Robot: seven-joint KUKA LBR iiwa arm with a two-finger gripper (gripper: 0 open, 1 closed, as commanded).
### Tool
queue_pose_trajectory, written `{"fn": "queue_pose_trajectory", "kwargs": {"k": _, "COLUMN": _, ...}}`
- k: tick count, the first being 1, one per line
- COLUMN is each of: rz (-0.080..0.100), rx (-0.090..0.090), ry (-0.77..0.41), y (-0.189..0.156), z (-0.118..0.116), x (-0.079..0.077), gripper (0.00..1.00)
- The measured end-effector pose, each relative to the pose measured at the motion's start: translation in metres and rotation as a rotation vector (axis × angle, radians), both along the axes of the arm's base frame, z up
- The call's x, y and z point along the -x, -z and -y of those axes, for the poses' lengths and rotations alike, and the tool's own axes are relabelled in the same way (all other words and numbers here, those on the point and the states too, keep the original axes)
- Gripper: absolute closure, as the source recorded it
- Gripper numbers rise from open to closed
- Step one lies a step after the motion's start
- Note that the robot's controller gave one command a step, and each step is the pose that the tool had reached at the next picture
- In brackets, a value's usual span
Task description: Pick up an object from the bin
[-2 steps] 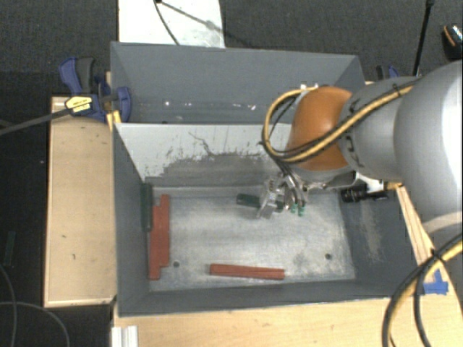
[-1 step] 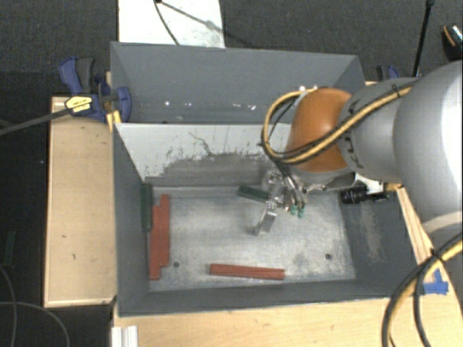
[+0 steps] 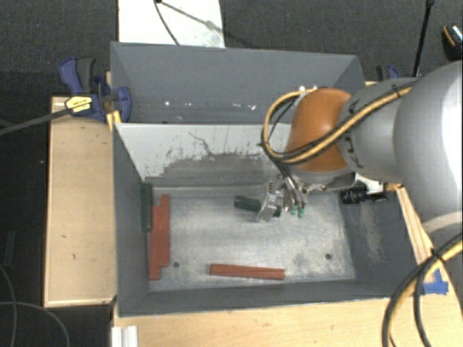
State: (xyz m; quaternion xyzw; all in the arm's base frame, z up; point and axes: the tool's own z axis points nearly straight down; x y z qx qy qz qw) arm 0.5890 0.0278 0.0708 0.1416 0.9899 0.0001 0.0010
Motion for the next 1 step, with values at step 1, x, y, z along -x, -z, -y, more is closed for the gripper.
{"fn": "queue_pose_trajectory", "kwargs": {"k": 1, "rz": 0.009, "rx": -0.002, "ry": 0.004, "y": -0.1495, "z": -0.0137, "x": 0.0047, "gripper": 1.0}}
